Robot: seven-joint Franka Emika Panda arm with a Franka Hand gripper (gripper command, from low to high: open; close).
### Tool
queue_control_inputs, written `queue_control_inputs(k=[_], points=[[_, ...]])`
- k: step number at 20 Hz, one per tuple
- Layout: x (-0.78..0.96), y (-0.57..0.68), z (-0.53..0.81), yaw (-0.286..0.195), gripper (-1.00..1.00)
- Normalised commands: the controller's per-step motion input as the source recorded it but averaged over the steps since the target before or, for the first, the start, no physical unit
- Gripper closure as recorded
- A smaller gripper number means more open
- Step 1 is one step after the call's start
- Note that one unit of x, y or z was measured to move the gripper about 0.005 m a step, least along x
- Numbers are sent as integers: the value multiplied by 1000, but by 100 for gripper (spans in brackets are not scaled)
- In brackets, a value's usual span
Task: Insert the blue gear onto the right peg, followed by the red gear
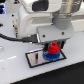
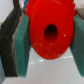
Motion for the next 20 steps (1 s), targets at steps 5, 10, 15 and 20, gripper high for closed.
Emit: queue_control_inputs(k=[5,10,15,20], points=[[-119,-3,385,0,100],[20,9,34,0,100],[175,-10,-73,0,100],[151,-31,-191,0,100]])
